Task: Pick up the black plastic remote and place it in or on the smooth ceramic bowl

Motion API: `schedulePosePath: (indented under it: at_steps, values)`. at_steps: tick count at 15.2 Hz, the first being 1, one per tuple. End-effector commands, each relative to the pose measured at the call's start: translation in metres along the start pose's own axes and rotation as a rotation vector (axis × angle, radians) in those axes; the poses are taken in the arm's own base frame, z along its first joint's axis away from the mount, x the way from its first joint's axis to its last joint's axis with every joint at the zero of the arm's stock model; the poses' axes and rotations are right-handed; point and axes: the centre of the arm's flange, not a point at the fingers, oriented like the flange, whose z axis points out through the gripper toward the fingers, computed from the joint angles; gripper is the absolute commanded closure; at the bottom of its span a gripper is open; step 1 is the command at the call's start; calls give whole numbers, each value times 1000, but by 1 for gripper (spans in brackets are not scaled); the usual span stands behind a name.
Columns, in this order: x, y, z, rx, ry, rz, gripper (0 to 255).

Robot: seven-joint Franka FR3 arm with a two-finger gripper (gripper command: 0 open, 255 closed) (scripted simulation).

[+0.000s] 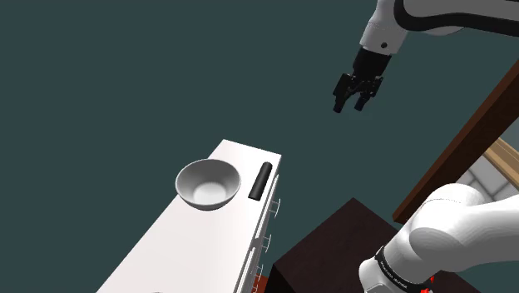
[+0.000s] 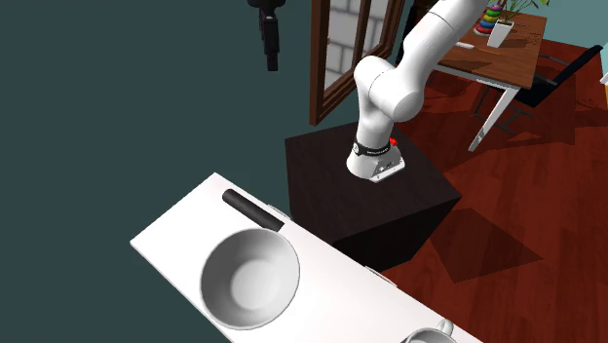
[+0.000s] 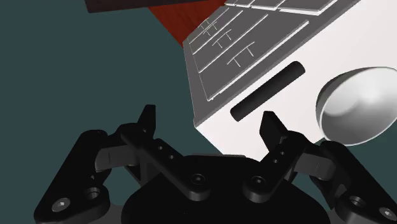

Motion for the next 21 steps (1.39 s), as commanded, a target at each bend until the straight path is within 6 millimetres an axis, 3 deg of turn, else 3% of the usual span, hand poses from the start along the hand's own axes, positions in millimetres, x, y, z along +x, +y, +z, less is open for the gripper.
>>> schedulePosePath:
  at_steps: [1,21]
  values:
    - [0,0,0,0,0,0,0]
    - [82,-128,216,33,-156,625,0]
